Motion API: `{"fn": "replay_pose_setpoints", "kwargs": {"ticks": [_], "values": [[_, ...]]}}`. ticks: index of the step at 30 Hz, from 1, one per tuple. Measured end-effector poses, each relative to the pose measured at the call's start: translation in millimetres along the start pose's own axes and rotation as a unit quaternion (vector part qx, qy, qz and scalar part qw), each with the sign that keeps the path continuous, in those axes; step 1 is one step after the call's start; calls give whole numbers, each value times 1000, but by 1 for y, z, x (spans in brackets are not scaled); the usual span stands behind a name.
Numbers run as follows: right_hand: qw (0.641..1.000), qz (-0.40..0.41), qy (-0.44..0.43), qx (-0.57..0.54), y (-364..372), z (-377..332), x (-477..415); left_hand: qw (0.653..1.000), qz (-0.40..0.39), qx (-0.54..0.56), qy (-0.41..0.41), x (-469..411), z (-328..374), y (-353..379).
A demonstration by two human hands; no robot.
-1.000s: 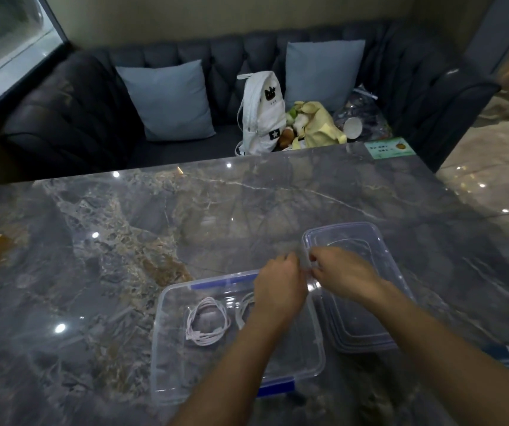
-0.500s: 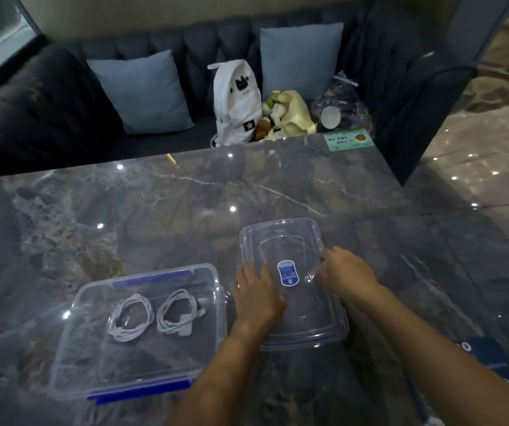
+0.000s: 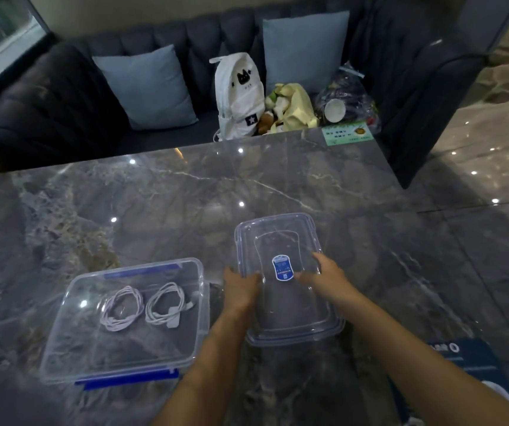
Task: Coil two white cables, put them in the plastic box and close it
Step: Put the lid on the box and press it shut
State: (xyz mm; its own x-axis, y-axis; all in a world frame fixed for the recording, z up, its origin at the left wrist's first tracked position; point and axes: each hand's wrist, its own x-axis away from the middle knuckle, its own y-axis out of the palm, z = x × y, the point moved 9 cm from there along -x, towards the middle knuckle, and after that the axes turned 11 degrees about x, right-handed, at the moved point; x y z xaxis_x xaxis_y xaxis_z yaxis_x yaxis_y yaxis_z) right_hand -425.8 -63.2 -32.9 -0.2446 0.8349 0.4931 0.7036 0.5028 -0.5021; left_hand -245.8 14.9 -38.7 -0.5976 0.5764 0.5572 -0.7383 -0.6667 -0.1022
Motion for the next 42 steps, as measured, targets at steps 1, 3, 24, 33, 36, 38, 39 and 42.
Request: {"fn": "replay_pose_setpoints", "kwargs": {"ticks": [1, 3, 24, 33, 36, 38, 39, 42], "values": [[1000, 7, 19, 21, -3, 6, -3, 999, -2, 38, -33, 0, -4, -1], [998, 26, 38, 30, -11, 13, -7, 984, -40, 124, -118, 3, -15, 2], [969, 125, -191, -92, -55, -123, 4, 911, -73, 397, 87, 27, 94, -67], [930, -41, -130, -341, 27, -152, 22, 896, -66, 428, 93, 40, 80, -136], [939, -46, -120, -321, 39, -157, 23, 892, -38, 439, 104, 29, 81, -189], [945, -49, -116, -301, 45, -156, 22, 881, -19, 466, 78, 20, 78, -231], [948, -53, -114, -292, 48, -155, 21, 884, -9, 464, 62, 17, 74, -249], [951, -47, -112, -284, 57, -154, 16, 938, 7, 346, 1, 7, 57, -283]]}}
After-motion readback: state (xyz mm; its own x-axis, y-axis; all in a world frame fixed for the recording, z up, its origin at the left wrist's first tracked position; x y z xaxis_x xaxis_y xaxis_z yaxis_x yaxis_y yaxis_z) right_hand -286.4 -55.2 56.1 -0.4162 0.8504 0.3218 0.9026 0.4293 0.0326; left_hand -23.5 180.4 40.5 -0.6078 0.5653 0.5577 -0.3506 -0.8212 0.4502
